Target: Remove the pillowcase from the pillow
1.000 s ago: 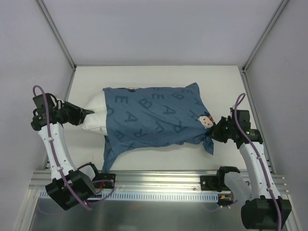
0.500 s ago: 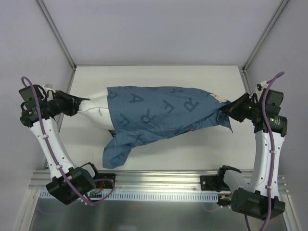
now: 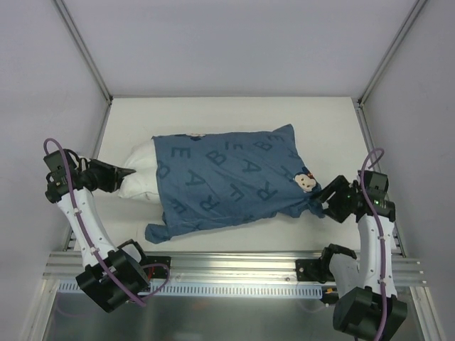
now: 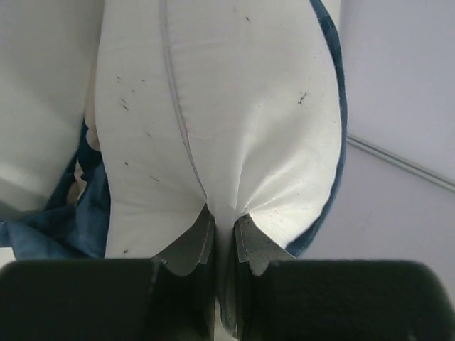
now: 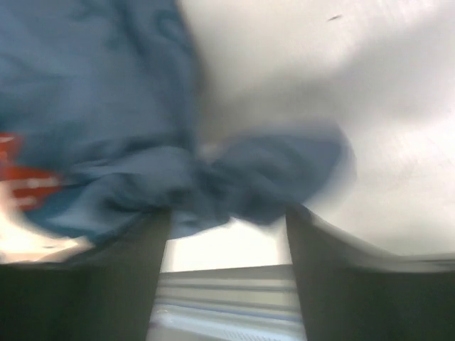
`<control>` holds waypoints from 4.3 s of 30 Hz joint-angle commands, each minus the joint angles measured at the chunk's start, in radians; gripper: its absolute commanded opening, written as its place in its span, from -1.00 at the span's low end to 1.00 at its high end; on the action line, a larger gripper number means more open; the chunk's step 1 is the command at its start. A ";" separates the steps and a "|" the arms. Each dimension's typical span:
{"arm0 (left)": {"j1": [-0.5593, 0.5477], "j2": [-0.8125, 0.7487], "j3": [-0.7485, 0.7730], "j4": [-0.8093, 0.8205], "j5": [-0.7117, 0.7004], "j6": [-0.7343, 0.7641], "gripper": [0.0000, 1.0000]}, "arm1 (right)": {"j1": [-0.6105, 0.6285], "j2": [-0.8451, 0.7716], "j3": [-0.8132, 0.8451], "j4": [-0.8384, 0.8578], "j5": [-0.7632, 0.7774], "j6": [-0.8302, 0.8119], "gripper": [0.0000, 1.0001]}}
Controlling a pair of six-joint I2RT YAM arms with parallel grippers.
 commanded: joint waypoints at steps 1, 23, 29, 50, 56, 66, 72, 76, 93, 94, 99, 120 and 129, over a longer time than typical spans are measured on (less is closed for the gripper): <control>0.035 -0.036 0.001 0.146 -0.115 0.031 -1.00 | -0.017 -0.006 -0.037 0.062 0.136 -0.043 0.50; -0.202 0.051 0.016 0.146 -0.090 0.074 -1.00 | 0.650 0.852 0.934 0.051 0.367 -0.066 0.93; -0.465 -0.041 -0.042 0.143 -0.169 0.045 -1.00 | 0.735 0.946 0.948 0.012 0.390 -0.134 -0.10; -0.470 0.137 0.272 0.013 -0.496 0.108 0.97 | 0.831 0.491 0.408 0.195 0.568 -0.212 -0.99; -0.485 0.298 0.268 0.045 -0.439 0.103 0.98 | 0.834 0.486 0.374 0.219 0.541 -0.200 -0.99; -0.656 0.477 0.243 0.160 -0.365 0.089 -0.38 | 0.834 0.538 0.461 0.169 0.603 -0.201 0.53; -0.671 0.450 0.208 0.182 -0.416 0.074 -1.00 | 0.599 0.466 0.508 0.127 0.533 -0.159 0.93; -0.671 0.396 0.208 0.183 -0.436 0.081 -1.00 | 0.434 0.489 0.505 0.150 0.426 -0.066 0.93; -0.671 0.310 0.174 0.180 -0.433 0.158 -1.00 | 0.233 0.989 0.637 0.345 0.119 0.176 0.17; -0.671 0.307 0.176 0.179 -0.436 0.160 -1.00 | 0.235 0.982 0.634 0.345 0.131 0.178 -0.12; -0.640 0.298 0.208 0.128 -0.469 0.207 -1.00 | 0.190 0.884 0.629 0.330 0.223 0.173 -0.97; -0.332 0.111 0.429 0.021 -0.368 0.249 -1.00 | 0.058 0.459 0.850 0.192 0.291 0.047 -0.99; -0.273 0.082 0.294 -0.013 -0.450 0.302 -1.00 | -0.051 0.521 0.566 0.203 0.288 0.062 -0.99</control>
